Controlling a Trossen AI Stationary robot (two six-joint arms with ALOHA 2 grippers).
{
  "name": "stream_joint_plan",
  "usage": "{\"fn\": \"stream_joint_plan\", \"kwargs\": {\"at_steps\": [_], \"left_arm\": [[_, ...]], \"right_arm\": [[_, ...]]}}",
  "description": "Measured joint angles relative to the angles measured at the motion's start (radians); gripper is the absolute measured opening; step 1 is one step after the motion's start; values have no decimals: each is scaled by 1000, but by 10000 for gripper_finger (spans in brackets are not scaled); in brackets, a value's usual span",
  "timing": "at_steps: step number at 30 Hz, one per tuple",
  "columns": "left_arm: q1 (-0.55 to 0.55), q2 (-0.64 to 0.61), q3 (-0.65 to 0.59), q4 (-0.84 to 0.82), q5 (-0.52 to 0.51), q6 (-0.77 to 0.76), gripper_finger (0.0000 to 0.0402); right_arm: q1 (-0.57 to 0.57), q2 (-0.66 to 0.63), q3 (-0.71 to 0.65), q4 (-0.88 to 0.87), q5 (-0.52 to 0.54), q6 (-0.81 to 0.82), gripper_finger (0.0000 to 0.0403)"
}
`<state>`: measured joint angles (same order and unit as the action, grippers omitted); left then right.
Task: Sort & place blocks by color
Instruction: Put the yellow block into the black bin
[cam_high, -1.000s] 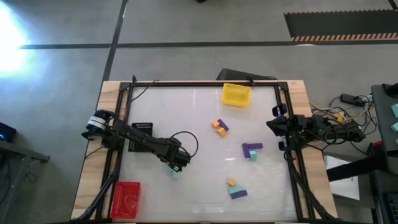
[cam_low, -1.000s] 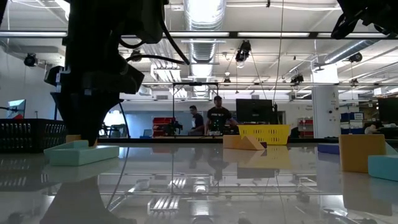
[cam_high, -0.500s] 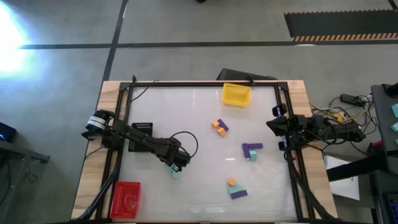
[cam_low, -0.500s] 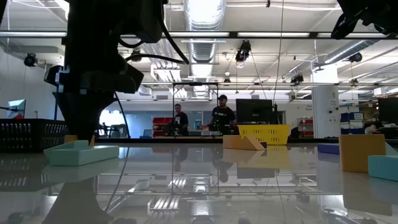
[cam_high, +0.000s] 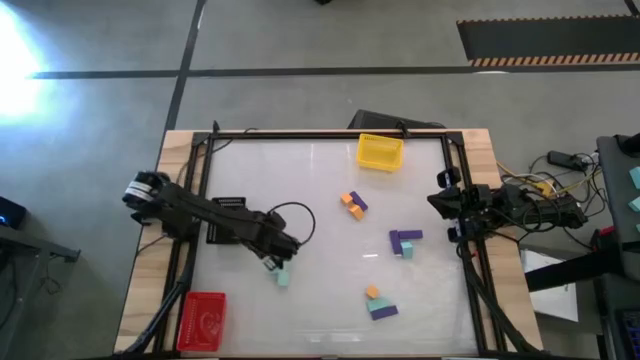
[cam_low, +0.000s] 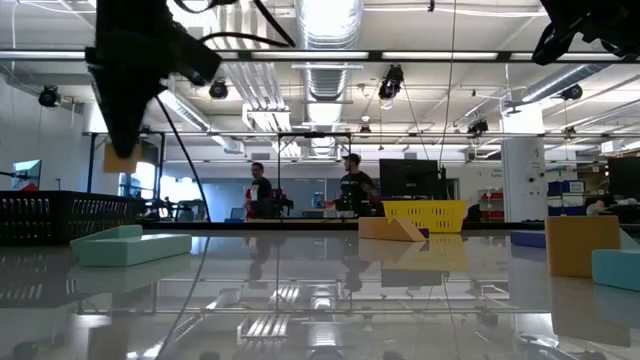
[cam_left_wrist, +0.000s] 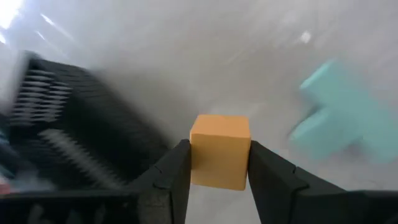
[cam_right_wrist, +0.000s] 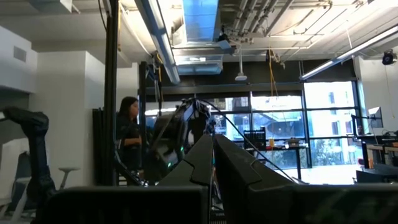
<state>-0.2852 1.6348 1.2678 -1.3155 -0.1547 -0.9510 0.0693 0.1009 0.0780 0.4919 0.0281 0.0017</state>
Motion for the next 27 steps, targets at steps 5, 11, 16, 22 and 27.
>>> {"fn": "stream_joint_plan", "kwargs": {"at_steps": [5,11,16,22,27], "left_arm": [[-1,-111,-41,-92,-19,385,120],[8,-253,-156,-88,-207,759,121],[46,-379,-301,-47,-224,786,122],[75,-465,-463,15,-218,775,122],[111,-464,-447,36,-221,778,122]], "right_arm": [[0,0,0,-1,0,-1,9],[0,0,0,-5,0,-2,9],[0,0,0,-6,0,-3,9],[0,0,0,-5,0,-4,9],[0,0,0,-5,0,-5,9]]}}
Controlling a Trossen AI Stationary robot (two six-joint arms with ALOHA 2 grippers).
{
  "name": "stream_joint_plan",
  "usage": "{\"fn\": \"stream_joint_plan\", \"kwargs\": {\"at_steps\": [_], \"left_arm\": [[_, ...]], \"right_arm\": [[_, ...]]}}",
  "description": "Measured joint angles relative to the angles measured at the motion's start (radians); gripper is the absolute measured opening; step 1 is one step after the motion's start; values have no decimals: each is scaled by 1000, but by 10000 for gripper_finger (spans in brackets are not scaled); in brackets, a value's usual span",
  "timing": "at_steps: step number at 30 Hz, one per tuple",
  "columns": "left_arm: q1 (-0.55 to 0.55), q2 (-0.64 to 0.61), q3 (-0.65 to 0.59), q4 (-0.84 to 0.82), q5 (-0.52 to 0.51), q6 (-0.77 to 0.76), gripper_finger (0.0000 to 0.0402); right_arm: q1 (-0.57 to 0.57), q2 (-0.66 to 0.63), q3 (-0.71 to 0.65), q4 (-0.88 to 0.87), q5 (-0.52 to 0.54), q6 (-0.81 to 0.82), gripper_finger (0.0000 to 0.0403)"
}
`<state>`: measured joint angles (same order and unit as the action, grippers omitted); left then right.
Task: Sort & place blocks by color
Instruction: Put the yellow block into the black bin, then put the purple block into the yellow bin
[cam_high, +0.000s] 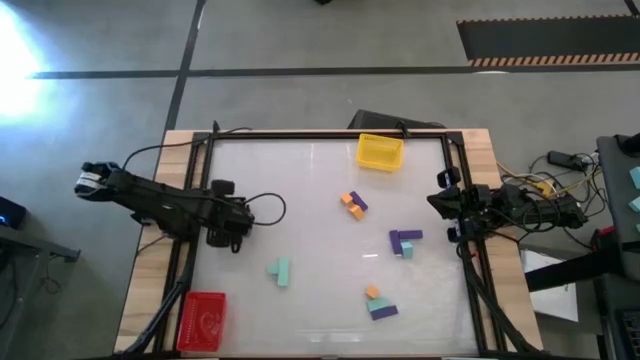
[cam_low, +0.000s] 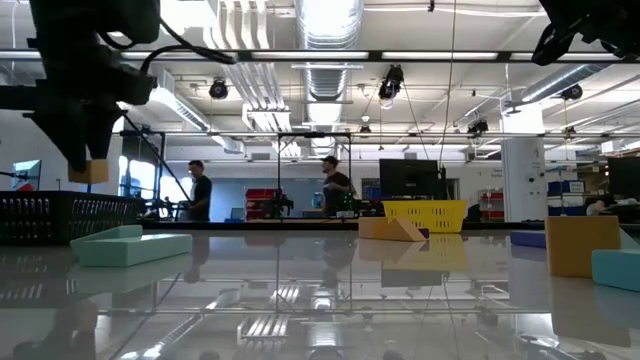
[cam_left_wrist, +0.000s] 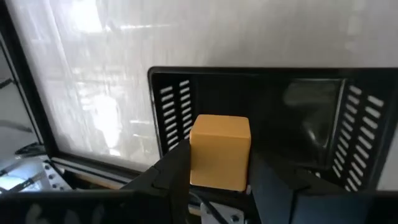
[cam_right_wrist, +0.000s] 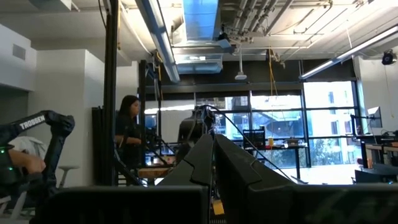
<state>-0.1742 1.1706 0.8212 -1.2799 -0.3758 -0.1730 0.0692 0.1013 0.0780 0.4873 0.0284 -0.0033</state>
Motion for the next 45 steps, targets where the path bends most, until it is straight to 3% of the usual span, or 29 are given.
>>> {"fn": "stream_joint_plan", "kwargs": {"at_steps": [11,20,26,34,40,45], "left_arm": [[31,29,-21,26,-3,-4,125],[31,87,-21,24,-23,-11,167],[30,99,-14,20,-23,-12,173],[30,103,117,-3,-41,-47,173],[28,93,181,276,-110,-126,173],[20,92,140,677,-115,80,173]], "right_arm": [[0,0,0,-2,0,0,9],[0,0,0,-3,0,0,9],[0,0,0,-4,0,1,9],[0,0,0,-13,0,2,9],[0,10,0,-22,0,12,9],[0,64,0,64,73,49,9]]}}
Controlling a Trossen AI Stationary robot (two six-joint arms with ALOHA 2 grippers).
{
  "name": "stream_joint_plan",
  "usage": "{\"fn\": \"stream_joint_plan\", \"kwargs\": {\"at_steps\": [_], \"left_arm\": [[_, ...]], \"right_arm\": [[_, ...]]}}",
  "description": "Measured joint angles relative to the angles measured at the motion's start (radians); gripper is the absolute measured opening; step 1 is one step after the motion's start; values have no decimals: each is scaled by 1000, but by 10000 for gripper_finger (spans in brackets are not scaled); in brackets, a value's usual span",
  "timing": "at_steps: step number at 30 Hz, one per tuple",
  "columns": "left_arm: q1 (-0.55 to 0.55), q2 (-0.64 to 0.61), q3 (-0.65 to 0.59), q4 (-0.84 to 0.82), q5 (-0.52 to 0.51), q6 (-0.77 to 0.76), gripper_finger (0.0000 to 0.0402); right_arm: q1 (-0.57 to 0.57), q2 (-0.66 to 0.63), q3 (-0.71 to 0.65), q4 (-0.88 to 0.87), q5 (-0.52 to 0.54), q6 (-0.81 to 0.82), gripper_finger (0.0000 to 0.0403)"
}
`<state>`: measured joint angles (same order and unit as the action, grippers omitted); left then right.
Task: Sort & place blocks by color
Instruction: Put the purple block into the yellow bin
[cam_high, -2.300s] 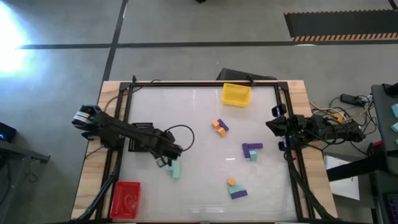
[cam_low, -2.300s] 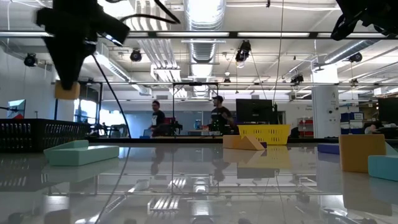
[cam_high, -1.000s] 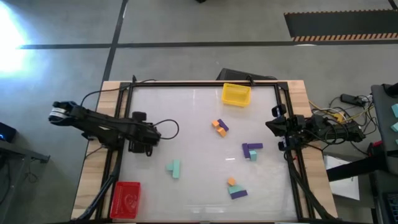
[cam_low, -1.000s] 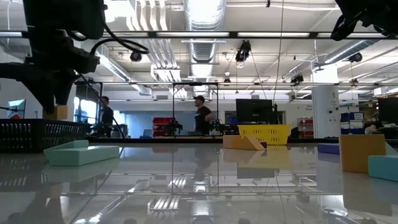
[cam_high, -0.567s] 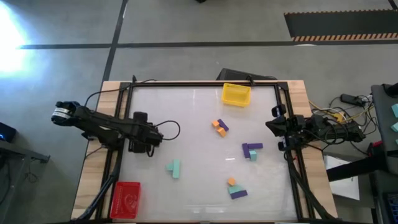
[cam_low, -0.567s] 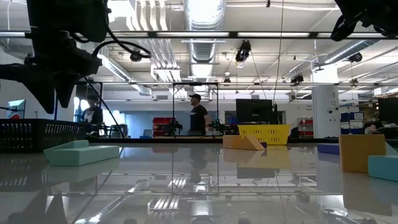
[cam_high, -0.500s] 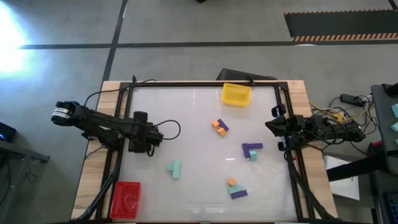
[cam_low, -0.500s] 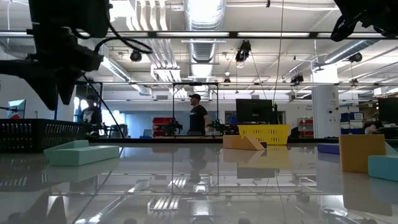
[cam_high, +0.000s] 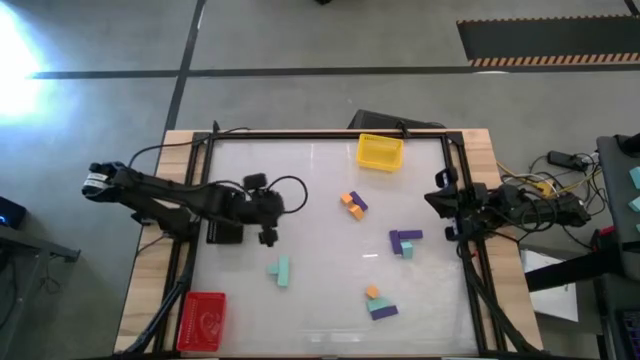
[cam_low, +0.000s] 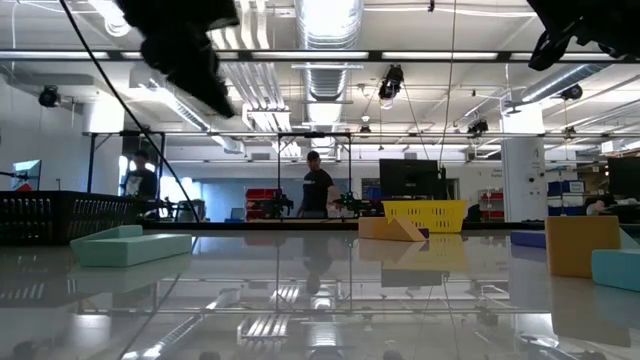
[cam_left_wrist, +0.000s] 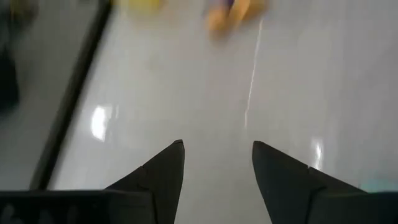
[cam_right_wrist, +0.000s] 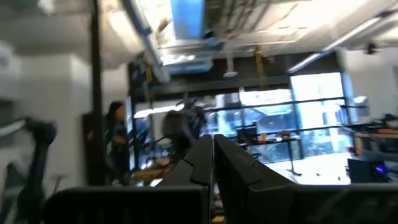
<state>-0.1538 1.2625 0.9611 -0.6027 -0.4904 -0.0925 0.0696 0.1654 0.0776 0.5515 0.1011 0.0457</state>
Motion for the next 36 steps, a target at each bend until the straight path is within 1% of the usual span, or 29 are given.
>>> {"fn": "stream_joint_plan", "kwargs": {"at_steps": [2,3,6,8,11,13,17,20,26,28,30,32,34,36], "left_arm": [[-5,1,-30,162,0,111,173],[-6,1,-43,213,0,157,173],[-6,1,-71,342,-3,252,173],[-6,-2,-86,388,-17,283,173],[-6,-2,-93,402,-21,285,173],[-6,-2,-98,403,-22,285,173],[-6,-4,-103,384,-39,283,173],[-6,-10,-103,384,-73,282,173],[-6,-23,-104,382,-76,275,173],[-6,-27,-104,363,-75,264,173],[-6,-28,-105,341,-76,255,173],[-6,-34,-105,306,-76,241,173],[-6,-38,-105,293,-76,228,173],[-6,-47,-105,274,-76,226,173]], "right_arm": [[0,34,0,44,32,16,9],[0,52,1,58,33,21,9],[0,112,1,99,33,45,9],[0,161,1,134,40,61,9],[0,239,0,192,80,62,9],[0,283,1,217,130,71,9],[0,354,12,218,211,119,9],[0,410,39,216,218,139,9],[0,531,122,202,218,140,9],[0,570,156,156,218,155,9],[0,605,197,58,228,194,9],[0,636,262,-60,269,260,9],[0,662,333,-264,318,360,9],[0,697,419,-502,338,470,9]]}}
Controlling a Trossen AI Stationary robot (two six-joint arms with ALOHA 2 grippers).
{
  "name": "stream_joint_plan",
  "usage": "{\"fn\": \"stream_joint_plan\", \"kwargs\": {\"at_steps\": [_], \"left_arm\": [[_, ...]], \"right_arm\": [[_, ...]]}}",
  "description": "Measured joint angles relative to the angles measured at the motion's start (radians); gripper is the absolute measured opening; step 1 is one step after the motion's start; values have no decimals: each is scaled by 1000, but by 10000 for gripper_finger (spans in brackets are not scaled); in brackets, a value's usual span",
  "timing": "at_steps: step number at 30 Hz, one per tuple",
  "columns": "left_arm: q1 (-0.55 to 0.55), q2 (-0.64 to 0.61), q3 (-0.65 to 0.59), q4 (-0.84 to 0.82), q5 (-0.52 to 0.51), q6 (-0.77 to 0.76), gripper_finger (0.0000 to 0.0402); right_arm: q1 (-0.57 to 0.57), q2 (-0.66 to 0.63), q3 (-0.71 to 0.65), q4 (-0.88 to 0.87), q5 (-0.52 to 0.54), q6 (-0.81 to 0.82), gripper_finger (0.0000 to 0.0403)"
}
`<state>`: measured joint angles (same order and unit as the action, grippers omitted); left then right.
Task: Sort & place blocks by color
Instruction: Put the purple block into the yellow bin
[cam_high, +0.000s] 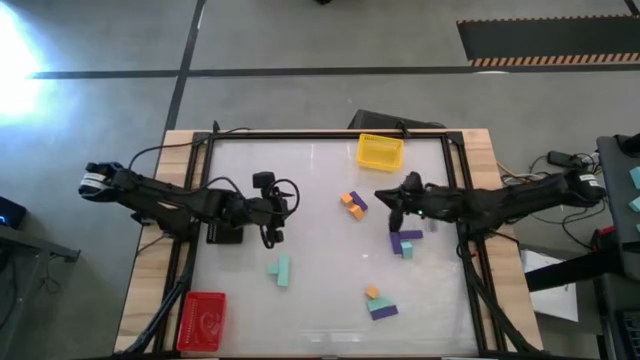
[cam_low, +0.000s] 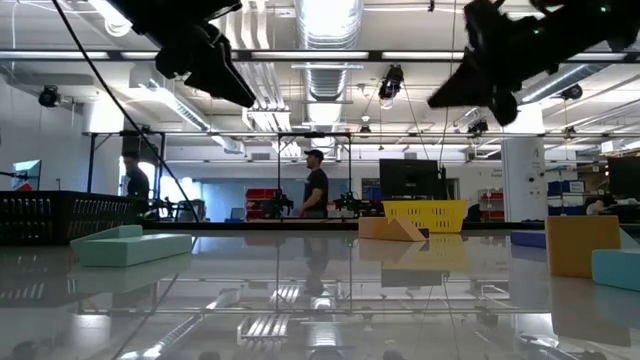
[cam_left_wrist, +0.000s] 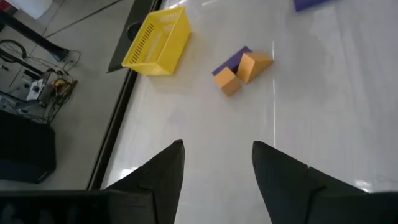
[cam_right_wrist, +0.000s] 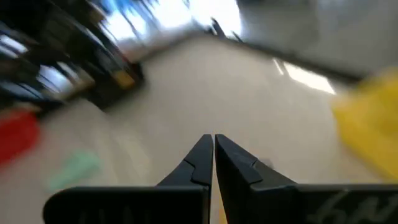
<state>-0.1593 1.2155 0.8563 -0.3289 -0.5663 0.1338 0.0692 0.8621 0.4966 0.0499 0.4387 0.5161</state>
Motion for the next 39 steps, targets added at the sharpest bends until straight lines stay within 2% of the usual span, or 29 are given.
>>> {"fn": "stream_joint_plan", "kwargs": {"at_steps": [6,10,18,24,28,32,39], "left_arm": [[0,-16,0,4,0,0,173],[0,-20,0,-1,0,0,173],[0,-20,0,-3,0,-1,173],[0,-20,0,-3,1,-21,173],[0,-20,0,-3,1,-22,173],[-1,-20,0,-3,1,-22,173],[-1,-20,0,-3,1,-23,173]], "right_arm": [[2,123,233,-615,-27,335,9],[18,226,333,-814,-131,465,9],[67,424,432,-929,-308,548,9],[88,518,500,-1054,-312,634,9],[100,556,535,-1070,-319,640,12],[113,586,563,-1067,-324,639,42],[138,656,548,-1063,-324,639,134]]}}
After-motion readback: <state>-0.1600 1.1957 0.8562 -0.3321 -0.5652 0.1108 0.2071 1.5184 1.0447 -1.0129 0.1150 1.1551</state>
